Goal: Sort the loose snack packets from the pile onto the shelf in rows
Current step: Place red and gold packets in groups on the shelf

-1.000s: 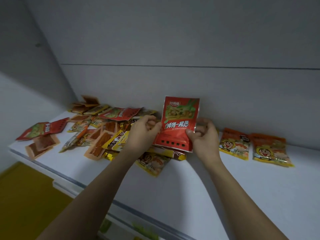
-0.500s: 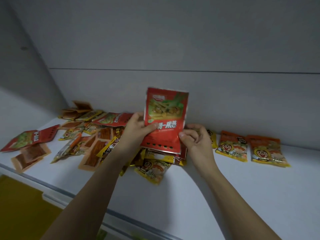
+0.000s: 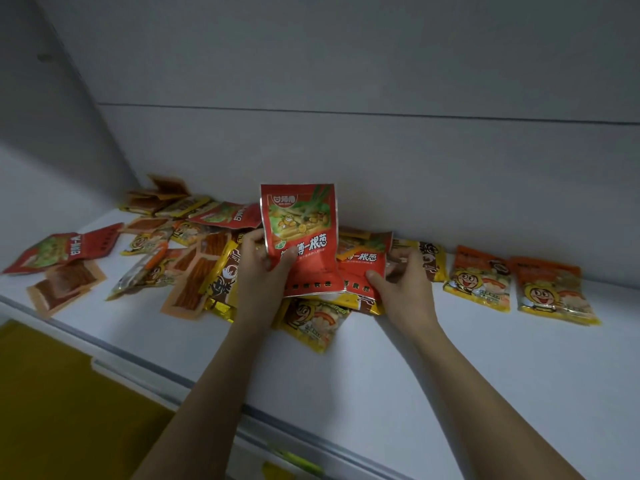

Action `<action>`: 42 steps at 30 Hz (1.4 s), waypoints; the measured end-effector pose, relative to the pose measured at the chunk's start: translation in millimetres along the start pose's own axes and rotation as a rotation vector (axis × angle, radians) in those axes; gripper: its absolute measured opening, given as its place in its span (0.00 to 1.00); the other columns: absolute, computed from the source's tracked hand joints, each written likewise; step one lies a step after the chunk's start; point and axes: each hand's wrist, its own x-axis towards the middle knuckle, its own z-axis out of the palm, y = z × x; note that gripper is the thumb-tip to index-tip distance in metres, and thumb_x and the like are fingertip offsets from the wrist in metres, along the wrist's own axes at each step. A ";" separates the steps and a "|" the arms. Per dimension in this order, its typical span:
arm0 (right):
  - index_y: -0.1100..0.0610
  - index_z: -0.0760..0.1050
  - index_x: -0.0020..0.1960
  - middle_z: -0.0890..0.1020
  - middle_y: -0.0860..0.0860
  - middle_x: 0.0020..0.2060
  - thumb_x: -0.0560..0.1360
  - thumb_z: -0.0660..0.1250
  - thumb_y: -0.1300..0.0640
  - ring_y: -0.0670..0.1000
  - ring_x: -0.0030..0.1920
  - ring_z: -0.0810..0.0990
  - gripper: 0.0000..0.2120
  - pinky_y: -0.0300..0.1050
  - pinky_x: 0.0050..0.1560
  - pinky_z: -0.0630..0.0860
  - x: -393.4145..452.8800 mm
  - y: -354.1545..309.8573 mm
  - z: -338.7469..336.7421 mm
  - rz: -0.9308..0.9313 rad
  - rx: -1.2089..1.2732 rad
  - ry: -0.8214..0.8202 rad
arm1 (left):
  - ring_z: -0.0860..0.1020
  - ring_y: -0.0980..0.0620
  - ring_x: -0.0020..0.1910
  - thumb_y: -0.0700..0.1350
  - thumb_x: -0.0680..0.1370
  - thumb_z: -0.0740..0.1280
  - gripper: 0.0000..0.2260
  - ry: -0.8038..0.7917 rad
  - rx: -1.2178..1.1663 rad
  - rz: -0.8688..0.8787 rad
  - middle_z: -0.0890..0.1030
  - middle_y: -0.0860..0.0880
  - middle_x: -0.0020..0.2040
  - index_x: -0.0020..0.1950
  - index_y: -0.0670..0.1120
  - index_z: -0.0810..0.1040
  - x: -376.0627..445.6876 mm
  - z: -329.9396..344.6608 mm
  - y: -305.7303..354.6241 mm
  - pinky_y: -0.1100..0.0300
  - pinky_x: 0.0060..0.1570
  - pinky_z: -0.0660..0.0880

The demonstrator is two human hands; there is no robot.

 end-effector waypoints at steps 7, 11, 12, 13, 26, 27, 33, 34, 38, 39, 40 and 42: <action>0.55 0.70 0.56 0.79 0.53 0.45 0.77 0.62 0.68 0.52 0.47 0.81 0.12 0.45 0.40 0.79 5.6 -6.0 -13.5 0.116 0.230 0.035 | 0.85 0.50 0.53 0.41 0.79 0.71 0.15 0.004 -0.042 -0.003 0.84 0.48 0.56 0.61 0.48 0.70 -2.2 -3.4 -0.2 0.53 0.49 0.82; 0.56 0.69 0.53 0.79 0.59 0.49 0.76 0.62 0.67 0.55 0.46 0.82 0.09 0.47 0.42 0.77 6.2 -12.7 -28.3 0.177 0.310 0.069 | 0.85 0.50 0.52 0.41 0.79 0.70 0.15 -0.001 -0.101 -0.005 0.84 0.48 0.55 0.63 0.45 0.69 -5.9 -3.6 1.1 0.58 0.45 0.82; 0.56 0.68 0.54 0.79 0.59 0.50 0.77 0.62 0.66 0.55 0.45 0.82 0.09 0.48 0.41 0.79 6.3 -13.3 -31.1 0.186 0.314 0.065 | 0.85 0.50 0.51 0.41 0.79 0.70 0.15 0.002 -0.113 -0.002 0.84 0.48 0.55 0.63 0.45 0.69 -6.4 -3.6 1.1 0.58 0.45 0.82; 0.57 0.66 0.56 0.79 0.58 0.51 0.78 0.63 0.64 0.54 0.44 0.83 0.10 0.49 0.41 0.80 6.4 -12.4 -32.9 0.200 0.300 0.044 | 0.85 0.50 0.51 0.40 0.79 0.70 0.15 0.006 -0.116 0.000 0.84 0.48 0.55 0.62 0.45 0.69 -6.9 -3.9 1.1 0.59 0.45 0.82; 0.47 0.76 0.49 0.81 0.51 0.53 0.74 0.65 0.66 0.54 0.54 0.82 0.14 0.45 0.45 0.78 11.2 -14.5 -45.4 0.056 0.384 0.182 | 0.85 0.46 0.53 0.40 0.80 0.69 0.27 -0.077 -0.147 -0.065 0.81 0.47 0.61 0.70 0.61 0.61 2.2 -11.4 13.3 0.56 0.45 0.83; 0.46 0.76 0.48 0.81 0.51 0.53 0.75 0.65 0.66 0.54 0.53 0.82 0.14 0.44 0.44 0.77 10.3 -16.8 -48.3 0.032 0.412 0.196 | 0.84 0.46 0.54 0.40 0.80 0.69 0.26 -0.091 -0.097 -0.052 0.80 0.48 0.62 0.70 0.61 0.63 3.8 -12.7 16.7 0.56 0.45 0.83; 0.46 0.77 0.54 0.81 0.49 0.57 0.77 0.68 0.65 0.52 0.55 0.83 0.14 0.52 0.47 0.82 -6.2 -26.5 -32.7 -0.134 0.447 -0.014 | 0.83 0.61 0.46 0.44 0.83 0.63 0.09 -0.202 0.169 -0.031 0.82 0.56 0.55 0.58 0.51 0.83 -1.2 -3.3 40.0 0.68 0.38 0.78; 0.47 0.77 0.55 0.81 0.49 0.56 0.77 0.69 0.66 0.51 0.55 0.83 0.15 0.51 0.48 0.82 -9.9 -28.8 -28.5 -0.156 0.447 -0.058 | 0.84 0.57 0.46 0.46 0.84 0.62 0.11 -0.258 0.151 -0.067 0.84 0.52 0.53 0.59 0.49 0.83 -3.5 -0.5 44.5 0.65 0.40 0.79; 0.50 0.71 0.63 0.81 0.45 0.53 0.77 0.69 0.66 0.44 0.50 0.84 0.19 0.41 0.42 0.81 -16.3 -43.1 -13.2 -0.195 0.377 -0.306 | 0.86 0.46 0.44 0.49 0.81 0.66 0.09 -0.346 0.090 -0.180 0.87 0.47 0.46 0.52 0.46 0.83 -5.5 -0.3 49.4 0.57 0.42 0.82; 0.49 0.69 0.64 0.82 0.47 0.50 0.79 0.67 0.64 0.44 0.46 0.84 0.18 0.41 0.41 0.81 -12.1 -46.4 -11.3 -0.202 0.328 -0.300 | 0.86 0.47 0.44 0.47 0.80 0.69 0.06 -0.278 0.085 -0.174 0.87 0.48 0.46 0.51 0.46 0.83 -2.1 -5.7 47.8 0.58 0.40 0.81; 0.49 0.69 0.64 0.83 0.50 0.46 0.80 0.65 0.63 0.45 0.41 0.84 0.16 0.41 0.40 0.80 -3.5 -49.1 -10.6 -0.209 0.291 -0.219 | 0.86 0.48 0.43 0.46 0.79 0.70 0.03 -0.192 0.067 -0.170 0.87 0.48 0.46 0.51 0.48 0.83 2.1 -12.7 46.0 0.59 0.39 0.81; 0.54 0.71 0.62 0.82 0.55 0.45 0.80 0.62 0.63 0.46 0.34 0.81 0.12 0.43 0.38 0.78 25.2 -49.1 -15.0 -0.209 0.170 0.059 | 0.86 0.48 0.43 0.45 0.78 0.71 0.03 -0.015 -0.009 -0.179 0.86 0.47 0.48 0.52 0.49 0.82 11.6 -32.8 42.0 0.57 0.40 0.81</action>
